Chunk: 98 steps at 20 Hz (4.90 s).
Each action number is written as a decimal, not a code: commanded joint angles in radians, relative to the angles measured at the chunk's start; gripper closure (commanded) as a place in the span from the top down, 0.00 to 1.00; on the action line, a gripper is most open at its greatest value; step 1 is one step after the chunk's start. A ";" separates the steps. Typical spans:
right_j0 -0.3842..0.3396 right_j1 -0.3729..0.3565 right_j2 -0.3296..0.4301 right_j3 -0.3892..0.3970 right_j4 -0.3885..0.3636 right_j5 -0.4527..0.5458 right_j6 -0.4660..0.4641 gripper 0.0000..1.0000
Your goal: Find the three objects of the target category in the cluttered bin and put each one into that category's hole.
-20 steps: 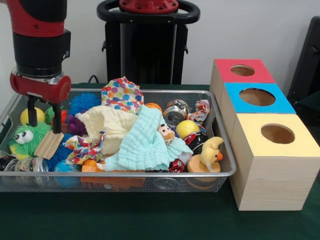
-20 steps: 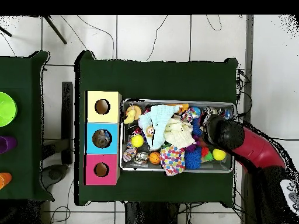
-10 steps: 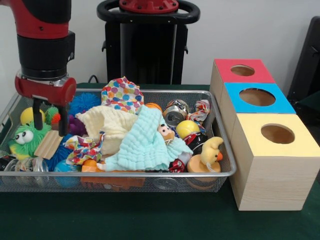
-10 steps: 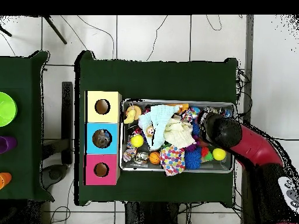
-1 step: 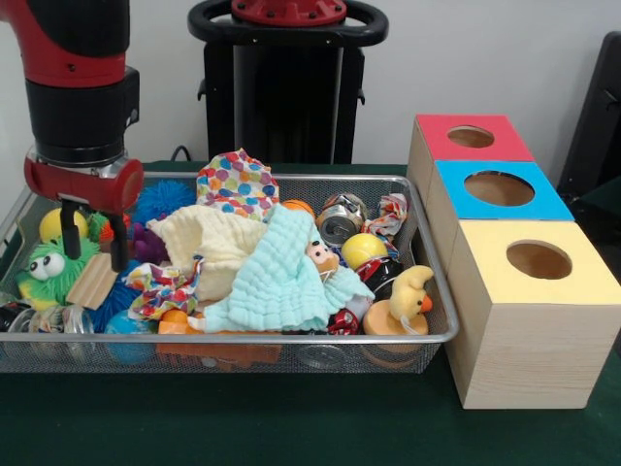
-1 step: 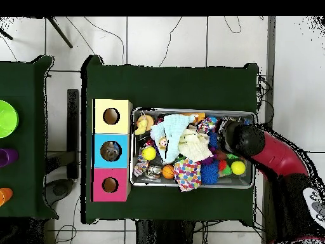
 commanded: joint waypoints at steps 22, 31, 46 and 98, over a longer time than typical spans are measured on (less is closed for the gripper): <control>-0.028 0.060 0.129 -0.127 -0.083 0.218 -0.166 1.00; -0.054 0.084 0.153 -0.148 -0.102 0.209 -0.188 1.00; -0.084 0.086 0.194 -0.149 -0.151 0.217 -0.183 1.00; -0.218 0.123 0.295 -0.119 -0.287 0.164 -0.209 1.00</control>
